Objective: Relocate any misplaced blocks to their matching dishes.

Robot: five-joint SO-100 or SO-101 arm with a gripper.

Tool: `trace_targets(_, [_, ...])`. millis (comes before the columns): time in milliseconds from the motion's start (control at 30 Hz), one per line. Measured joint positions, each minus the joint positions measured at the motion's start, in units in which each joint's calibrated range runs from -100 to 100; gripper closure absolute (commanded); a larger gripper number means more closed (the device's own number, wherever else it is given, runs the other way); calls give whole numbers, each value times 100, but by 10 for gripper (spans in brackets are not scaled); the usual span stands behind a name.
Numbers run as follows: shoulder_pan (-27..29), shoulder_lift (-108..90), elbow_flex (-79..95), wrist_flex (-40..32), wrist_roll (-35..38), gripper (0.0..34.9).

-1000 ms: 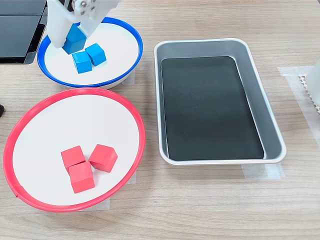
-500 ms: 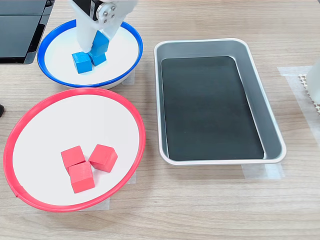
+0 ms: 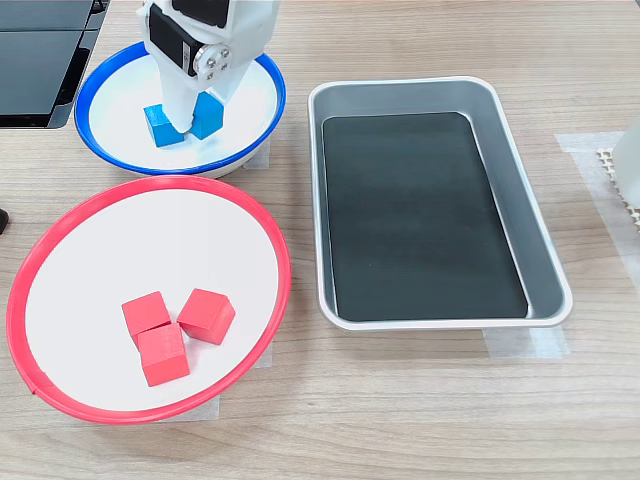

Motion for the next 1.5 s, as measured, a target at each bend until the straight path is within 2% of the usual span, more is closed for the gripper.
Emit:
trace_targets(167, [9,17,-100,0,0,202])
trace_targets(400, [-44,0,-172,0,0,201])
trace_targets(567, [-53,-597,263,-73,5,242])
trace_targets(633, [-115,-1100,717,-163,5,284])
trace_targets(667, [-159,-1364,971,-204,5,324])
trace_targets(700, [-221,-1841,1443,-318,5,346])
trace_targets(867, [-531,-3538,3303,-889,-249,346])
trace_targets(1067, [-973,-6547,6279,-1794,-1431,346])
trace_targets(1200, [-1088,-8201,7586,-1933,-2203,346])
trace_targets(1333, [-1248,-9130,8276,-1941,-2764,346])
trace_targets(1500, [-1186,-10392,9465,-1933,-3287,346])
